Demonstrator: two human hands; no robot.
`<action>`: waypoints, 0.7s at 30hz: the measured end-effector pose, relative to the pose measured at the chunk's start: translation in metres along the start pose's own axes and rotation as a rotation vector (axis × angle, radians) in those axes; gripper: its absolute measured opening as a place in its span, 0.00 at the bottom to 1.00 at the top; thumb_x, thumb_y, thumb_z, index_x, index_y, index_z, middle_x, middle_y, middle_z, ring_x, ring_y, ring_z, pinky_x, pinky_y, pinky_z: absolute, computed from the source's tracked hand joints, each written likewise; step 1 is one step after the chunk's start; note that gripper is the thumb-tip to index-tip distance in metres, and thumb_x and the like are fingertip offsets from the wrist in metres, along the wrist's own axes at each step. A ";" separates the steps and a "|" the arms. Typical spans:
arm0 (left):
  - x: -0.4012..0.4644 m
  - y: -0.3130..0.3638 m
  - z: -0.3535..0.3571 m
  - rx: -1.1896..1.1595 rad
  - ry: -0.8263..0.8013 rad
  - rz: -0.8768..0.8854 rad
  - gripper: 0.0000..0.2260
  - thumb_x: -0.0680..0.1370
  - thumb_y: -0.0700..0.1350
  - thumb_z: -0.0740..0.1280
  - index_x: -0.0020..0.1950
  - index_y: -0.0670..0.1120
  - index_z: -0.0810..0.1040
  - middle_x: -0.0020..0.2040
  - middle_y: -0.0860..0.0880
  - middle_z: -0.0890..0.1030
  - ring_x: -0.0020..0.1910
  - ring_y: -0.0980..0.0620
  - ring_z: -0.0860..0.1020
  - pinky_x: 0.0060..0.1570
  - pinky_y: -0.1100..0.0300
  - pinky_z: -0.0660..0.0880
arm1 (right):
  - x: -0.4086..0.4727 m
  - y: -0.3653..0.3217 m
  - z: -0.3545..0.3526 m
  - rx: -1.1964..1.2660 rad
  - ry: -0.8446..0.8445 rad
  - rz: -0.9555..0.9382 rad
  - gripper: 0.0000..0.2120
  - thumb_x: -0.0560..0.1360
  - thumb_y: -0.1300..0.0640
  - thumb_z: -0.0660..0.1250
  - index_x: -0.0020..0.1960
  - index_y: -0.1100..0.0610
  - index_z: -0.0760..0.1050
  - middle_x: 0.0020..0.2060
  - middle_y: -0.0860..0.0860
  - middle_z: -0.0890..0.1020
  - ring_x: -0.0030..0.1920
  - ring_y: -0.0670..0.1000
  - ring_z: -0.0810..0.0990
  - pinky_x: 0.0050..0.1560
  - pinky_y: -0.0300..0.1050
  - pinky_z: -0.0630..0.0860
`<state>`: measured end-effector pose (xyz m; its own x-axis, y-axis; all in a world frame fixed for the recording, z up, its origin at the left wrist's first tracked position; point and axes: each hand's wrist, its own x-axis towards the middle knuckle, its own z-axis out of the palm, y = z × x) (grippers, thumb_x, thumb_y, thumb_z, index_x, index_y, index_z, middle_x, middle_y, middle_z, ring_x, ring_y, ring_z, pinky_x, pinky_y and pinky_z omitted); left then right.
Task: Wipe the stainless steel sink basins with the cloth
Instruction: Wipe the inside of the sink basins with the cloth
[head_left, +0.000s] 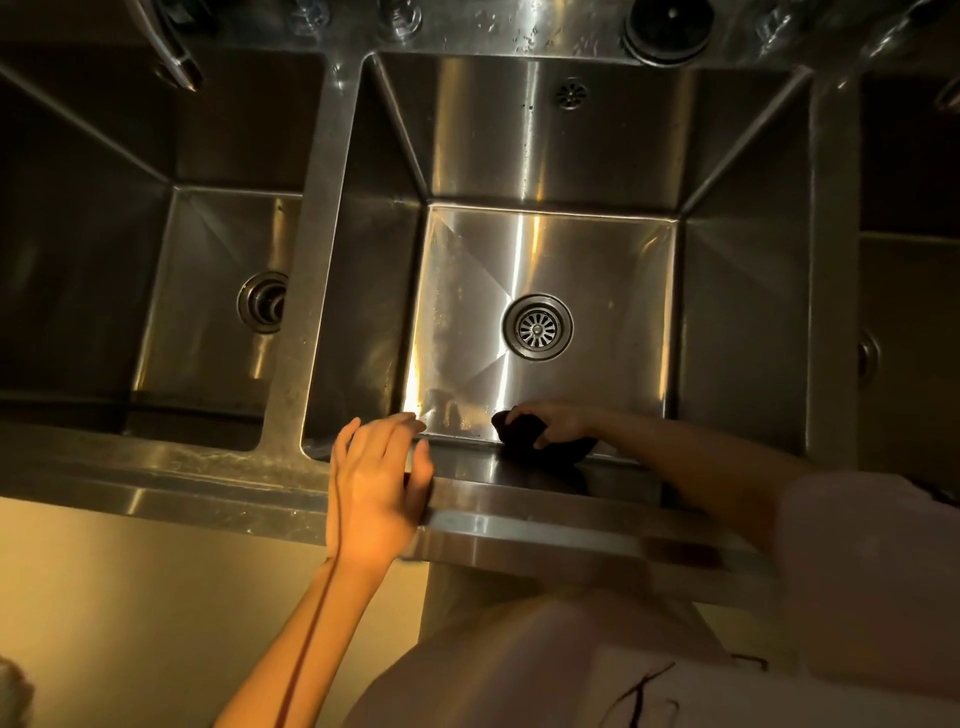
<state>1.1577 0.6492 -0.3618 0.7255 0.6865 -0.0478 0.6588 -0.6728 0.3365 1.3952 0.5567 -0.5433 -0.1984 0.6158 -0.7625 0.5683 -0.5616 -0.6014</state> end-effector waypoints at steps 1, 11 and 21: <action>0.000 0.000 -0.001 0.000 0.005 0.010 0.14 0.79 0.47 0.57 0.51 0.44 0.81 0.52 0.49 0.82 0.51 0.49 0.79 0.65 0.49 0.65 | 0.002 0.000 0.000 -0.006 0.000 0.004 0.31 0.69 0.64 0.72 0.69 0.51 0.68 0.67 0.55 0.71 0.66 0.58 0.69 0.66 0.56 0.67; 0.000 0.000 0.003 0.062 -0.003 0.000 0.16 0.79 0.48 0.56 0.52 0.44 0.81 0.52 0.48 0.83 0.51 0.49 0.80 0.64 0.47 0.67 | -0.099 -0.053 -0.029 0.172 0.022 -0.230 0.27 0.71 0.64 0.71 0.66 0.45 0.71 0.62 0.45 0.73 0.62 0.48 0.71 0.64 0.46 0.71; 0.000 0.005 0.002 0.138 0.117 0.156 0.12 0.79 0.46 0.60 0.51 0.45 0.83 0.51 0.48 0.83 0.52 0.49 0.80 0.67 0.44 0.64 | -0.128 -0.062 -0.037 0.185 0.028 -0.242 0.27 0.72 0.66 0.70 0.67 0.49 0.69 0.59 0.44 0.72 0.59 0.46 0.72 0.61 0.41 0.71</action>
<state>1.1614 0.6447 -0.3617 0.7981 0.5929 0.1072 0.5670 -0.7992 0.1995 1.4149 0.5329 -0.3998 -0.2871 0.7572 -0.5867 0.3518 -0.4864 -0.7998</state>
